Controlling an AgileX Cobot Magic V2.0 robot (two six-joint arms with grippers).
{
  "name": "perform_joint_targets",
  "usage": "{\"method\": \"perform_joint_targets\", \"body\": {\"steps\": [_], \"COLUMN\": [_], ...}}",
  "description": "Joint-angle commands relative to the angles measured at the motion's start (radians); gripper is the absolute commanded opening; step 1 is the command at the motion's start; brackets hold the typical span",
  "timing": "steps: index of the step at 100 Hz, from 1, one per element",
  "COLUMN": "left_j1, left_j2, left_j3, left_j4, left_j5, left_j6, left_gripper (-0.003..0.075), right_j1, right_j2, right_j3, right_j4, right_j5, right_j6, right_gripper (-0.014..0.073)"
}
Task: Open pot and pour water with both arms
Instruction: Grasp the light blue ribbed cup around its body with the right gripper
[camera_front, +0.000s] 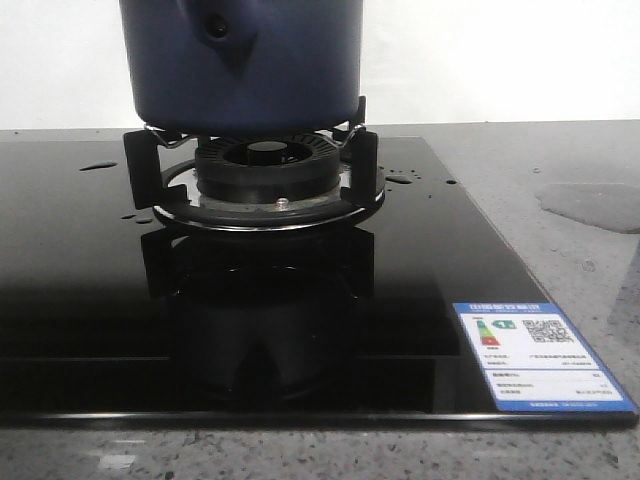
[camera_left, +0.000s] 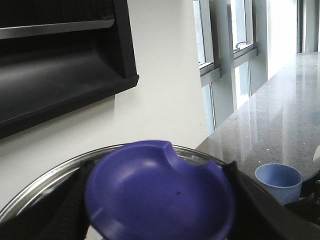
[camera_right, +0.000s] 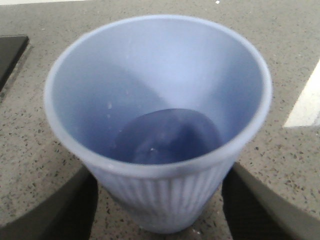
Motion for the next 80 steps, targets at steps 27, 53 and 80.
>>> {"method": "perform_joint_targets", "body": {"steps": [27, 53, 80], "left_j1": [0.003, 0.003, 0.003], "left_j2": [-0.021, -0.021, -0.023], "left_j3": [-0.032, -0.032, -0.032], "left_j4": [-0.091, -0.091, -0.091], "left_j5": [0.031, 0.049, 0.049], "left_j6": [-0.009, -0.035, -0.063], "left_gripper": [0.0281, 0.0281, 0.0281], "right_j1": [-0.003, 0.001, 0.130], "right_j2": [-0.116, -0.076, 0.031], "right_j3": [-0.184, -0.451, -0.683], "right_j4": [-0.092, -0.092, -0.092], "right_j5": [0.150, 0.408, 0.558], "right_j6": [0.003, -0.018, -0.196], "right_gripper": [0.0225, 0.0225, 0.0225]}}
